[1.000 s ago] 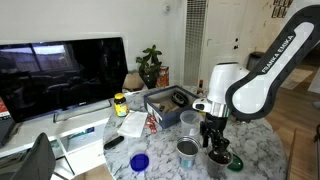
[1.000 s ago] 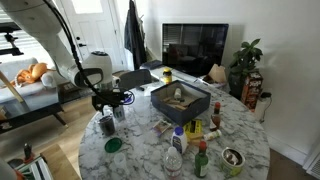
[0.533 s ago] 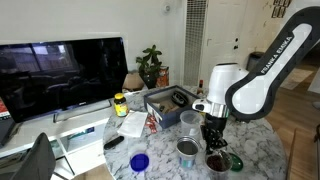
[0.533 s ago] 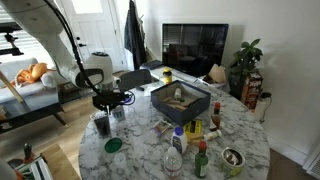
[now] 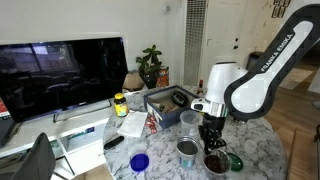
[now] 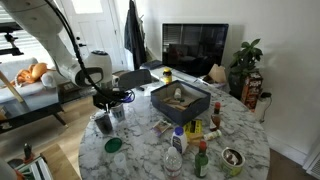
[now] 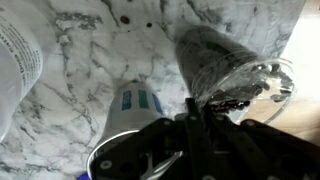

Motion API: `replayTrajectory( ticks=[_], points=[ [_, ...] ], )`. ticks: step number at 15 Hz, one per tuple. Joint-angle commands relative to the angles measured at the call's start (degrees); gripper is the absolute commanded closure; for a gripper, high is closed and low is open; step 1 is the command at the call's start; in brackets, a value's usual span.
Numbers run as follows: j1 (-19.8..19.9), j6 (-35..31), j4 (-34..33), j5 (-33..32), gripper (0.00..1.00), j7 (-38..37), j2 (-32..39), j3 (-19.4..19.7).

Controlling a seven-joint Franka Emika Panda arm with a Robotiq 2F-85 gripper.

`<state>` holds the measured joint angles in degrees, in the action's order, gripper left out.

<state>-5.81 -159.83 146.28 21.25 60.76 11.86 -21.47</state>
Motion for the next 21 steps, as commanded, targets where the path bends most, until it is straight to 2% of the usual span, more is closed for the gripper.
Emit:
replayTrajectory(
  ticks=[1, 4, 7, 11, 15, 21],
  points=[
    [3.3, 4.9, -2.0, 2.4, 0.99, 8.1, -0.4, -2.9],
    [4.4, 12.2, -5.2, 4.7, 0.99, 17.2, 0.4, -3.8],
    [3.0, 21.2, -7.9, 2.6, 0.99, 21.2, 0.0, -1.1],
    [1.7, 27.2, -9.5, 0.6, 0.99, 22.4, -0.4, 1.5],
    [1.2, 32.3, -11.5, -0.4, 0.99, 22.7, -4.7, 2.8],
    [-1.3, 44.1, -21.9, -2.1, 0.99, 21.2, -7.0, 4.3]
  ],
)
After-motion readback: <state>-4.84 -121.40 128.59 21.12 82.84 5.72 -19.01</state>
